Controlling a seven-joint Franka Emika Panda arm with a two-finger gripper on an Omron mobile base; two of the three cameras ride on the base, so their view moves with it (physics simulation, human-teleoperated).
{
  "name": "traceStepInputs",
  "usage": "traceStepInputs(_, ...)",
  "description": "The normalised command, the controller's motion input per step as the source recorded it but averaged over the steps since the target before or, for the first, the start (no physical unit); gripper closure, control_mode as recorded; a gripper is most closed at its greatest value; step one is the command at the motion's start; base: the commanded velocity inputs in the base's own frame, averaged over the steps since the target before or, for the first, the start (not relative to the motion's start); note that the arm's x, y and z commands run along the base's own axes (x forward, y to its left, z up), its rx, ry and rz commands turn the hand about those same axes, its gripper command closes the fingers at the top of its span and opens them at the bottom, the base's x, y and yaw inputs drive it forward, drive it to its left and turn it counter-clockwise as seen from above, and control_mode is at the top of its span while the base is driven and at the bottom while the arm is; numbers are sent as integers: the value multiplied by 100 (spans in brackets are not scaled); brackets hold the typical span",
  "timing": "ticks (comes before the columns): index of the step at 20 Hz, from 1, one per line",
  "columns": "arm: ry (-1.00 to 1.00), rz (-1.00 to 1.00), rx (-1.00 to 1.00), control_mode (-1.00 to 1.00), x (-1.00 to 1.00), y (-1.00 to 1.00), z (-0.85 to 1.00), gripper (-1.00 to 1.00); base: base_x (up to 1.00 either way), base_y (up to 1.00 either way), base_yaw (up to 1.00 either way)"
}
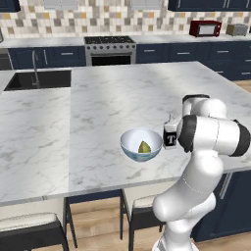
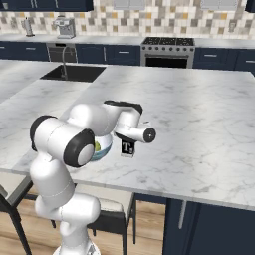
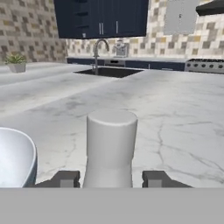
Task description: There is a bowl on the dining counter. Grab a lemon wedge from the fridge and place it in the bowl. Then get the liquor bottle and glass cup from the cabinet and place them next to the bowl.
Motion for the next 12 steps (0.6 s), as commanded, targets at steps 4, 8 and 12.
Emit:
traceStepInputs(4,-7,1,0,-100,-10,0,0,-100,0,0,0)
traceStepInputs(8,-9,0,0,-100,-17,0,12,-100,0,0,0)
traceStepInputs(12,-13,0,0,-100,-11,0,68,-100,0,0,0)
